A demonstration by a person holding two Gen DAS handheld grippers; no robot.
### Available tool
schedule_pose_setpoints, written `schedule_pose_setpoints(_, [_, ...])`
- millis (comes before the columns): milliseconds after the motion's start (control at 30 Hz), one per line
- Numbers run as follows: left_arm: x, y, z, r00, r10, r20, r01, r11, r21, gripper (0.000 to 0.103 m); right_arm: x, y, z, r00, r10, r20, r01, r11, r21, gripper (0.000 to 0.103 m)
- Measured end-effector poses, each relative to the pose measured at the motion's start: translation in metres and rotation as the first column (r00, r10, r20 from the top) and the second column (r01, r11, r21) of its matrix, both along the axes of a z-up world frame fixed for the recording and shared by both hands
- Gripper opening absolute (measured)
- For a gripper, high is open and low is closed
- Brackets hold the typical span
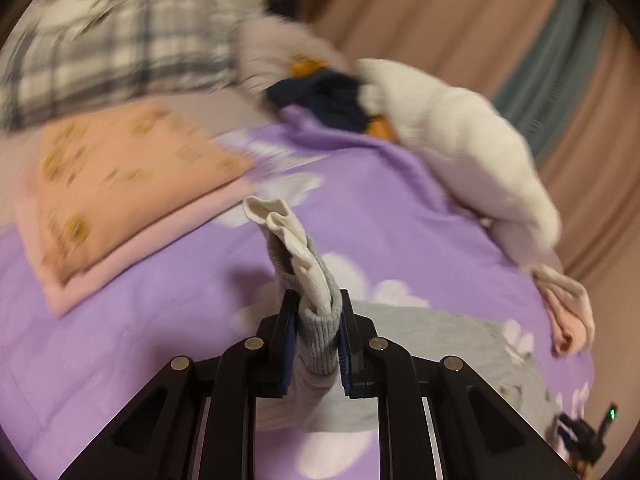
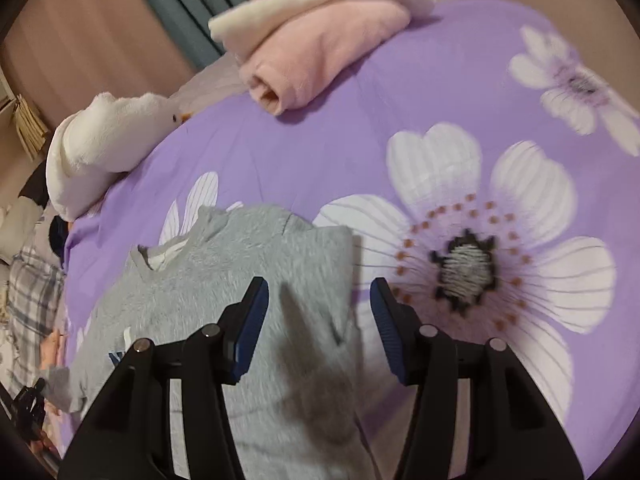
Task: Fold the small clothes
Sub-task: 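Lift the gripped sleeve with the left tool and lay it across the chest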
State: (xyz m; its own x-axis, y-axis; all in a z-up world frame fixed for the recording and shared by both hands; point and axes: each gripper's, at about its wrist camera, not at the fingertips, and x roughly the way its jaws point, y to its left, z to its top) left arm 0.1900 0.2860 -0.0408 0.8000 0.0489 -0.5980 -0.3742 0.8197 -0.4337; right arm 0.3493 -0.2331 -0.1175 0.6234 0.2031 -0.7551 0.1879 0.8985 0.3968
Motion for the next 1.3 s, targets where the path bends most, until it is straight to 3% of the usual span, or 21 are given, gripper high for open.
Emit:
schedule_pose_setpoints(33, [0.004,-0.011,0.009,0.999,-0.031,0.016,0.031,0.999,0.012,0.016,0.003,0.002,-0.002,1.000,0.011,-0.008,-0.011,1.000,-0.016,0.050])
schedule_pose_setpoints(100, [0.011,-0.024,0.017,0.998,-0.065,0.027,0.064,0.998,0.027,0.016,0.008,0.006,-0.004,0.999,0.036,-0.015,-0.037,0.999,-0.036,0.010])
schedule_pose_setpoints(233, [0.029,-0.058,0.027,0.987,-0.159,0.034,0.157,0.987,0.046,0.016,0.012,0.008,-0.006,0.998,0.065,-0.010,-0.066,0.996,-0.065,0.007])
schedule_pose_setpoints(300, [0.037,-0.073,0.028,0.980,-0.196,0.033,0.195,0.980,0.044,0.016,0.010,0.001,-0.003,0.999,0.051,0.014,-0.051,0.998,-0.028,0.006])
schedule_pose_setpoints(467, [0.047,-0.103,0.028,0.962,-0.271,0.018,0.270,0.961,0.053,0.016,0.001,-0.046,-0.011,0.998,-0.063,0.031,0.058,0.988,0.144,0.006])
schedule_pose_setpoints(533, [0.052,-0.118,0.026,0.950,-0.312,0.000,0.311,0.948,0.073,0.016,0.004,-0.049,-0.022,1.000,-0.023,-0.016,0.026,0.982,0.186,0.007])
schedule_pose_setpoints(633, [0.059,-0.141,0.022,0.935,-0.354,-0.024,0.355,0.930,0.092,0.016,0.001,-0.044,-0.020,0.999,-0.028,-0.038,0.032,0.994,0.108,0.020])
schedule_pose_setpoints(667, [0.062,-0.148,0.020,0.931,-0.363,-0.033,0.364,0.927,0.094,0.016,-0.003,-0.043,-0.013,0.998,-0.056,-0.019,0.057,0.996,0.066,0.034])
schedule_pose_setpoints(700, [0.064,-0.154,0.018,0.928,-0.371,-0.041,0.373,0.923,0.092,0.016,-0.010,-0.039,-0.002,0.996,-0.090,0.018,0.091,0.996,-0.010,0.040])
schedule_pose_setpoints(767, [0.070,-0.173,0.014,0.916,-0.397,-0.058,0.401,0.910,0.102,0.016,-0.024,-0.024,0.016,0.994,-0.048,0.102,0.056,0.995,-0.079,0.040])
schedule_pose_setpoints(900, [0.075,-0.209,0.007,0.900,-0.426,-0.088,0.435,0.888,0.151,0.016,-0.046,0.011,0.031,0.985,0.107,0.137,-0.098,0.992,-0.074,0.039])
schedule_pose_setpoints(1000, [0.078,-0.253,-0.011,0.869,-0.465,-0.167,0.492,0.847,0.201,0.016,-0.059,0.027,0.035,0.975,0.171,0.145,-0.171,0.985,-0.013,0.041])
schedule_pose_setpoints(1067, [0.082,-0.272,-0.025,0.833,-0.510,-0.217,0.546,0.821,0.166,0.022,-0.064,0.035,0.033,0.967,0.214,0.139,-0.221,0.975,0.035,0.043])
schedule_pose_setpoints(1100, [0.084,-0.284,-0.035,0.805,-0.534,-0.258,0.576,0.807,0.131,0.034,-0.068,0.040,0.032,0.964,0.232,0.133,-0.240,0.970,0.045,0.043])
schedule_pose_setpoints(1133, [0.085,-0.290,-0.039,0.794,-0.540,-0.280,0.586,0.802,0.115,0.055,-0.071,0.047,0.033,0.960,0.250,0.129,-0.258,0.965,0.047,0.044])
schedule_pose_setpoints(1167, [0.083,-0.296,-0.043,0.783,-0.543,-0.304,0.595,0.797,0.110,0.064,-0.073,0.051,0.032,0.956,0.265,0.127,-0.273,0.961,0.050,0.044])
schedule_pose_setpoints(1233, [0.076,-0.301,-0.040,0.774,-0.562,-0.290,0.610,0.785,0.107,0.068,-0.077,0.059,0.034,0.947,0.293,0.130,-0.303,0.951,0.065,0.044])
schedule_pose_setpoints(1300, [0.068,-0.300,-0.032,0.750,-0.609,-0.257,0.645,0.760,0.080,0.068,-0.079,0.063,0.035,0.942,0.308,0.135,-0.322,0.942,0.094,0.046])
